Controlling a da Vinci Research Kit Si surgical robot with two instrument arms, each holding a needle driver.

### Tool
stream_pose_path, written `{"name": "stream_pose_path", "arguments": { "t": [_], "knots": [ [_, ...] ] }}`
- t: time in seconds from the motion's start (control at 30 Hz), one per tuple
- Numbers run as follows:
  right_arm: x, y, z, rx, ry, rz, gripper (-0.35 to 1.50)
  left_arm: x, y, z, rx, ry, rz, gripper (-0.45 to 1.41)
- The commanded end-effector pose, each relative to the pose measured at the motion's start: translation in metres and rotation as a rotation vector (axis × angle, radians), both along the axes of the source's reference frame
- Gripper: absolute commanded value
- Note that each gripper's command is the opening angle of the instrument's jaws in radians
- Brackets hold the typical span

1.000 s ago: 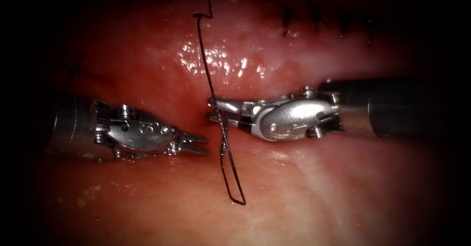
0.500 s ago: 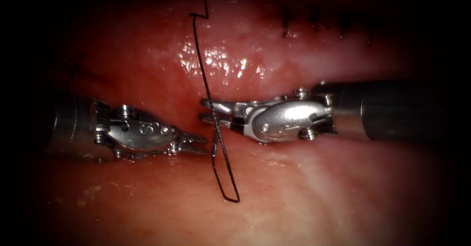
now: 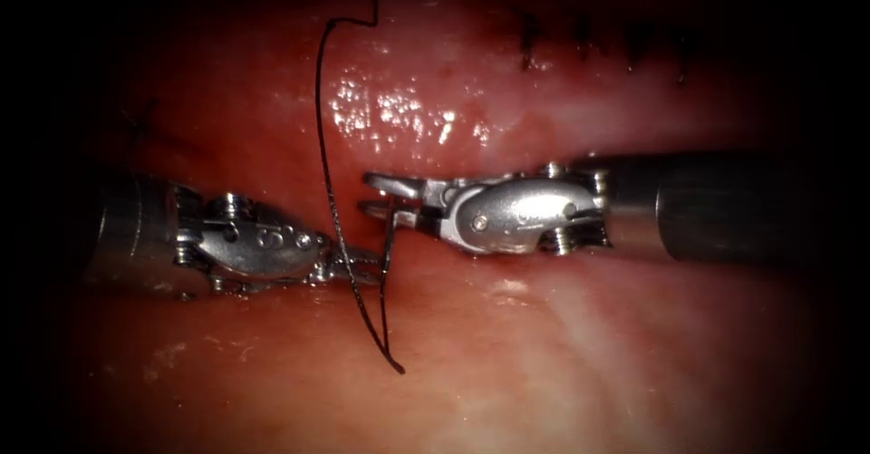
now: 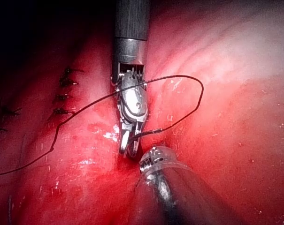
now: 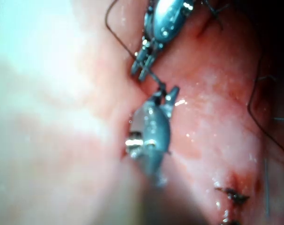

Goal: Wound Closure

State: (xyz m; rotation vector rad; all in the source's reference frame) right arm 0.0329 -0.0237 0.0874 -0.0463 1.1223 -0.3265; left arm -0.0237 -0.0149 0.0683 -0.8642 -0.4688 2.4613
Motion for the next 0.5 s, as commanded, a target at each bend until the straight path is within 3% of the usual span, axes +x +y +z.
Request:
{"name": "stream_pose_path", "arguments": {
  "t": [0.03, 0.33, 0.5],
  "knots": [
    [0.0008, -0.0005, 0.0005, -0.002, 0.0, -0.009, -0.35, -0.0006, -0.0002, 0.0005, 0.0, -0.001, 0.0, -0.16],
    [0.0007, -0.0012, 0.0012, 0.026, -0.034, -0.017, -0.35, -0.0006, -0.0002, 0.0005, 0.0, -0.001, 0.0, -0.16],
    [-0.0003, -0.0011, 0.0005, -0.029, 0.02, -0.035, -0.35, -0.0005, -0.0002, 0.0005, 0.0, -0.001, 0.001, -0.16]
  ]
}}
